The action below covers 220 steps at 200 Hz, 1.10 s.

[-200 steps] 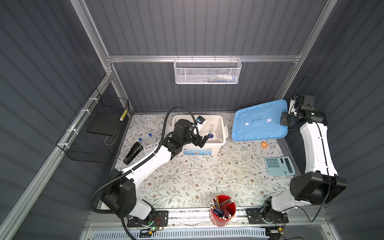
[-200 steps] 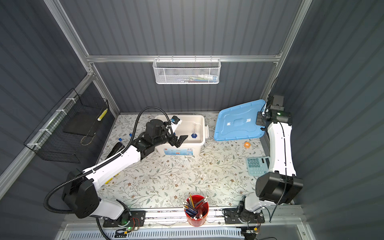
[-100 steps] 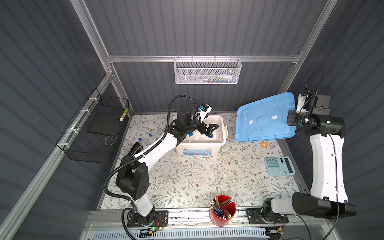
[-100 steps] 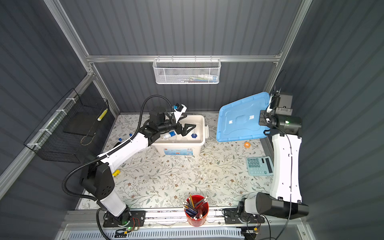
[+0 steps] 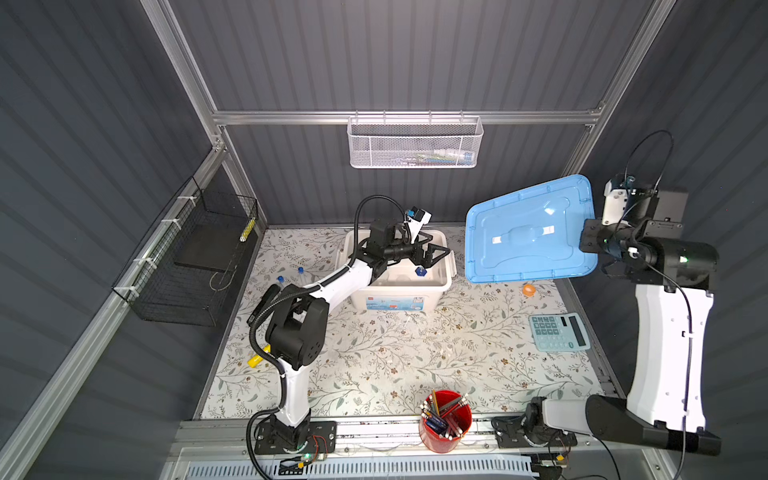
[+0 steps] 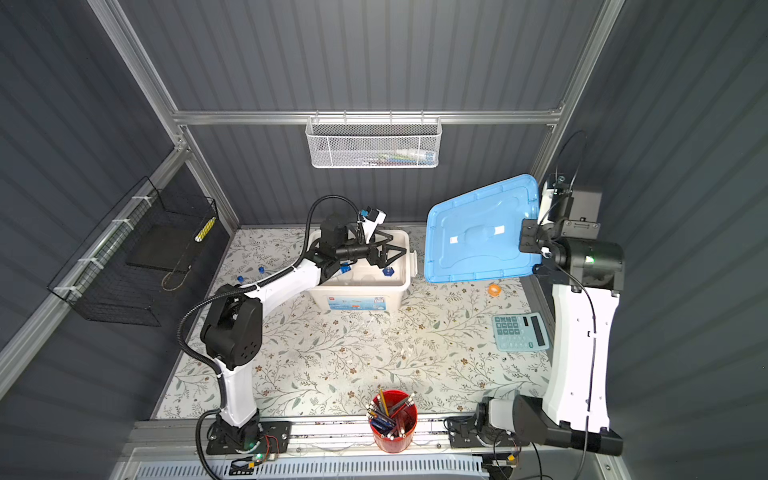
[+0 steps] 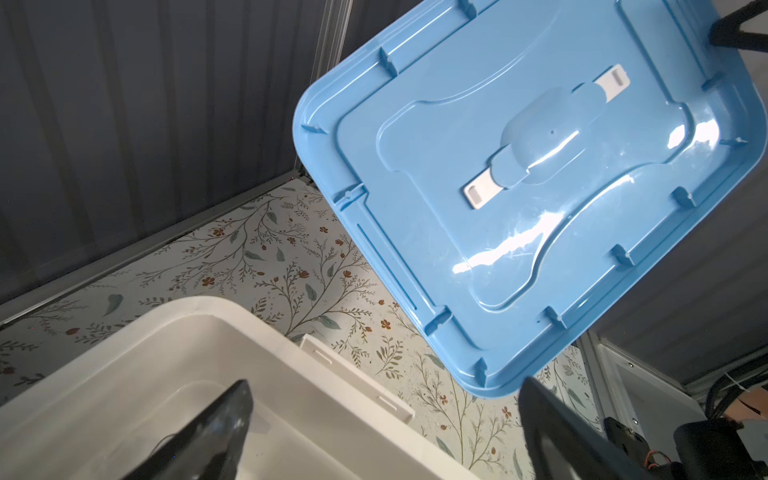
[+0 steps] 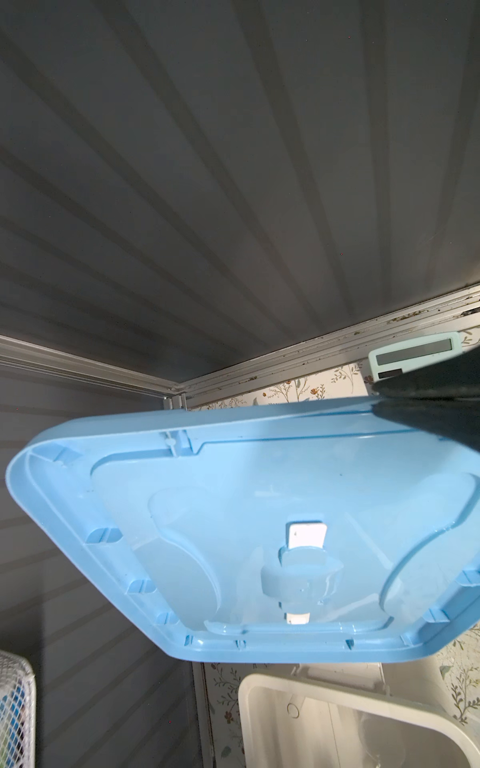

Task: Organize the chemistry lab equipment
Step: 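Close the left gripper on the lid's opposite edge while the right gripper holds it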

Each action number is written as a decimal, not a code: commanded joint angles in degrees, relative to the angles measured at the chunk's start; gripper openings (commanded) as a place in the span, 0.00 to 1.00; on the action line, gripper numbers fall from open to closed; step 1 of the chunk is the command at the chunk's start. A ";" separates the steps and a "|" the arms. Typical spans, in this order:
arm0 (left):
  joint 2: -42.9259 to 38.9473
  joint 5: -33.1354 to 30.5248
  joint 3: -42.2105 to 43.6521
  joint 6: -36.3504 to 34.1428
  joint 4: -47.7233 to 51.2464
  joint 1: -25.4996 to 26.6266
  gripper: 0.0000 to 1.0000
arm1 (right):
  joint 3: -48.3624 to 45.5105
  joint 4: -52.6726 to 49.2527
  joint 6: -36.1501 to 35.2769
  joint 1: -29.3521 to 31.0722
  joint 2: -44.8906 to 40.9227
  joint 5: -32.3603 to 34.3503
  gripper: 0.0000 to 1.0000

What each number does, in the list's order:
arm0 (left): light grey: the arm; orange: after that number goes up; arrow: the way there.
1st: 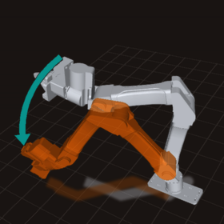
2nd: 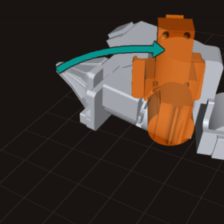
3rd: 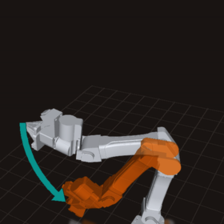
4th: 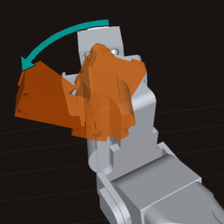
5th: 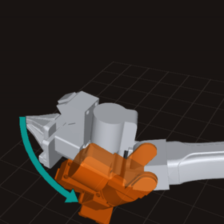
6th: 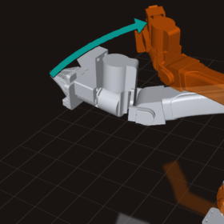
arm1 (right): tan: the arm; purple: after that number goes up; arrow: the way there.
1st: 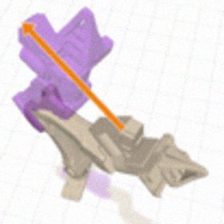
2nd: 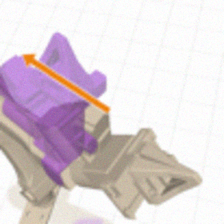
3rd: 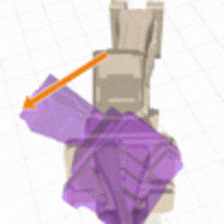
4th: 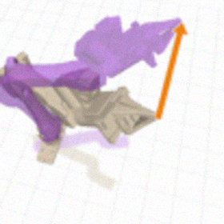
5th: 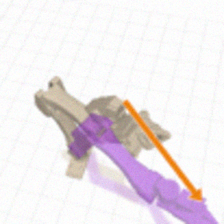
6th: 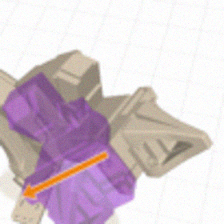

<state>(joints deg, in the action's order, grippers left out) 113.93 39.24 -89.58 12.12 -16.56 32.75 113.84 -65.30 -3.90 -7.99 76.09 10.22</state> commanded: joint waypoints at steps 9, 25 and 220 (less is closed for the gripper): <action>2.97 3.25 -4.47 4.66 -3.63 0.05 1.00 | 2.32 0.14 1.00 0.61 -0.67 -2.07 0.00; 4.62 3.69 -5.95 5.98 -3.90 0.18 1.00 | 3.08 -0.29 1.00 0.96 -0.43 -2.21 0.00; 12.30 11.03 -13.12 16.88 -15.49 4.07 0.55 | 2.29 -0.13 1.26 2.45 -0.40 -4.64 0.00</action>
<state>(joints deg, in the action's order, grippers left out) 128.92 48.97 -102.28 29.76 -30.09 36.86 115.57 -67.40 -3.86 -5.91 76.14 6.39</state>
